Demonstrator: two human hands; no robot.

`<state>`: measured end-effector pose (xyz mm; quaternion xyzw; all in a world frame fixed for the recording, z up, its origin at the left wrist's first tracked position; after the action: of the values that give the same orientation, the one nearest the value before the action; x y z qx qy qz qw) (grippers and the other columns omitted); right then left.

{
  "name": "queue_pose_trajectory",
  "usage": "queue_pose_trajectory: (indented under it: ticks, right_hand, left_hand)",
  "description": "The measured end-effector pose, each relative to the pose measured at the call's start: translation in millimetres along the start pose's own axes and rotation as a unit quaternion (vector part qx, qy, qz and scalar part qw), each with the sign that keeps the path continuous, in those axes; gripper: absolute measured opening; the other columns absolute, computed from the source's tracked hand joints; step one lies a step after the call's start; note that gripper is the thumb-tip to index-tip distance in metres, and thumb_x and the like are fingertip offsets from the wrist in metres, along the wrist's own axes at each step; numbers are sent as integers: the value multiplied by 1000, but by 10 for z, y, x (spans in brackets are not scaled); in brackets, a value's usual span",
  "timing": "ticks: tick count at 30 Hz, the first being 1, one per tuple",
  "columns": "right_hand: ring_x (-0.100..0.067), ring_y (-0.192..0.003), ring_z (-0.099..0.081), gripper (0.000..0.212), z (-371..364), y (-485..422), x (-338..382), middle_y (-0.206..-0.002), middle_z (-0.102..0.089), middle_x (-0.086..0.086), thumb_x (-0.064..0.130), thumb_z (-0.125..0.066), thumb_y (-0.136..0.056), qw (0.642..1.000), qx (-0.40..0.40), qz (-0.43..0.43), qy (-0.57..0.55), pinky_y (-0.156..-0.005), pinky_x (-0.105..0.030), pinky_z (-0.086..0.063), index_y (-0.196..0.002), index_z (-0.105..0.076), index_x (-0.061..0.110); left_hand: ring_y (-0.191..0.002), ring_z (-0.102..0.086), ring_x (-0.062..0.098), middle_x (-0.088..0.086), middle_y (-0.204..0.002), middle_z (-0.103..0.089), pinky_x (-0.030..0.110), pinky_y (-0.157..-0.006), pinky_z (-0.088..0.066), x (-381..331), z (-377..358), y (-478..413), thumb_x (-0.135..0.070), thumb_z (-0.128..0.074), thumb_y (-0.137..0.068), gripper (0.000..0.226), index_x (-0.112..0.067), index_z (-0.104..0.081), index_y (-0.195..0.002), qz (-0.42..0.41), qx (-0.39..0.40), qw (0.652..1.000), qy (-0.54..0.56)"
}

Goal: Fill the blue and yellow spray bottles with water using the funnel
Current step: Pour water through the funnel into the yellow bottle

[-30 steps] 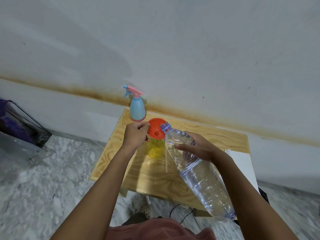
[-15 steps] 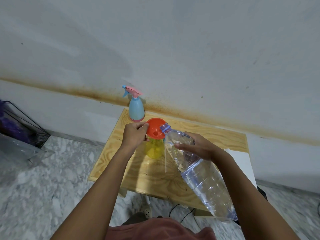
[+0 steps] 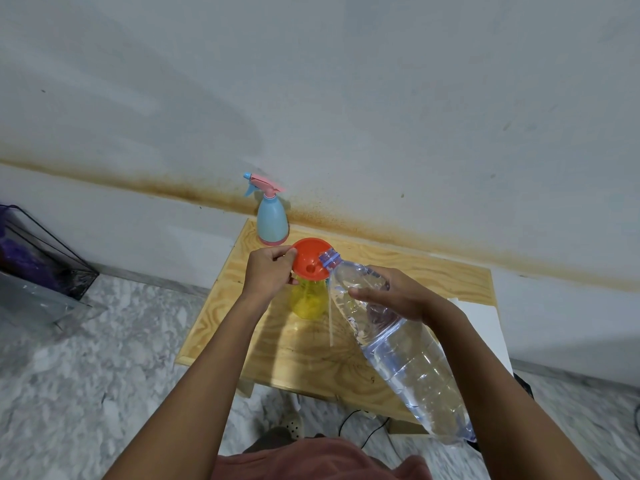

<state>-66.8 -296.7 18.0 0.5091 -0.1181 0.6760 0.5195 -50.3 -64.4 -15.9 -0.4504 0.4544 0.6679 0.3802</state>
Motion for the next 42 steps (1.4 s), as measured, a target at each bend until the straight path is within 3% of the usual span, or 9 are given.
queue_pose_trajectory:
  ticks: [3, 9, 13, 16, 24, 31, 36, 39, 42]
  right_hand:
    - [14, -63, -63, 23, -3, -1, -4, -67, -67, 30, 35, -66, -91, 1000, 4, -3, -3, -57, -2, -42, -110, -54, 40]
    - [12, -60, -62, 21, -1, 3, 12, -64, -65, 34, 35, -65, -92, 1000, 9, -3, -7, -58, -4, -42, -111, -56, 38]
    - [5, -77, -68, 29, -4, -2, -3, -84, -73, 26, 51, -71, -82, 1000, 4, -9, -9, -73, -19, -48, -109, -63, 41]
    - [4, -79, -69, 32, -7, -7, -16, -87, -72, 27, 56, -68, -76, 1000, 6, -13, -10, -76, -23, -48, -105, -63, 45]
    - [9, -65, -63, 26, -9, 15, 7, -72, -68, 30, 50, -67, -82, 1000, 19, -10, -15, -71, -22, -45, -105, -62, 40]
    - [-6, -88, -70, 38, 6, 0, -24, -97, -73, 15, 61, -68, -73, 1000, 7, -14, 0, -82, -28, -51, -108, -63, 45]
    - [-6, -94, -70, 53, -3, -7, -43, -106, -73, 14, 71, -67, -66, 1000, 12, -17, -1, -86, -30, -52, -112, -62, 46]
    - [-4, -88, -69, 56, -9, -22, -51, -99, -72, 16, 73, -66, -63, 1000, 17, -19, 0, -81, -28, -50, -112, -61, 46]
    - [0, -71, -69, 43, -4, -23, -33, -82, -73, 18, 66, -66, -70, 1000, 20, -22, 4, -72, -24, -48, -107, -61, 46]
  left_hand:
    - [-42, -59, 4, -4, -77, -68, 30, -61, -61, -7, -5, 4, -15, -62, -97, 24, -5, -71, -117, -2, 0, 1000, 3]
    - [-44, -60, 9, -3, -76, -68, 27, -57, -60, -4, 5, 9, -15, -62, -97, 24, -5, -71, -116, -1, 0, 1000, 6]
    - [-52, -60, 14, -2, -78, -67, 21, -52, -58, -3, 6, 15, -14, -61, -97, 24, -4, -71, -117, -3, 2, 1000, 11]
    - [-54, -61, 14, -2, -79, -68, 20, -51, -58, 2, 7, 19, -14, -61, -97, 23, -4, -71, -116, -5, 3, 1000, 14]
    - [-62, -64, 13, -1, -85, -70, 22, -54, -59, 27, 13, 9, -16, -62, -97, 24, -5, -71, -117, -5, 5, 1000, 11]
    - [-61, -63, 13, 2, -86, -69, 21, -53, -58, 15, 10, 10, -16, -62, -97, 26, -3, -70, -118, -6, 4, 1000, 10]
    - [-60, -63, 11, 1, -85, -69, 22, -53, -59, 19, 17, 5, -16, -62, -97, 26, -4, -70, -119, -7, 4, 1000, 7]
    - [-57, -63, 9, -1, -82, -69, 22, -54, -59, 26, 19, 3, -16, -62, -97, 26, -4, -70, -118, -6, 3, 1000, 6]
    - [-46, -61, 5, -2, -76, -67, 23, -55, -59, 20, 16, 4, -16, -62, -97, 24, -5, -71, -116, -8, 1, 1000, 2]
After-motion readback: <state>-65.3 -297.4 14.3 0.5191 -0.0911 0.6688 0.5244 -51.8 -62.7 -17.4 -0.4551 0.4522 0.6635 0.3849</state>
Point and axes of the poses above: each hand's wrist, its own y-axis away from the middle knuckle, its own z-axis out of the back of the hand, x = y × z, the point moved 5 cm from there along -y, towards the middle knuckle
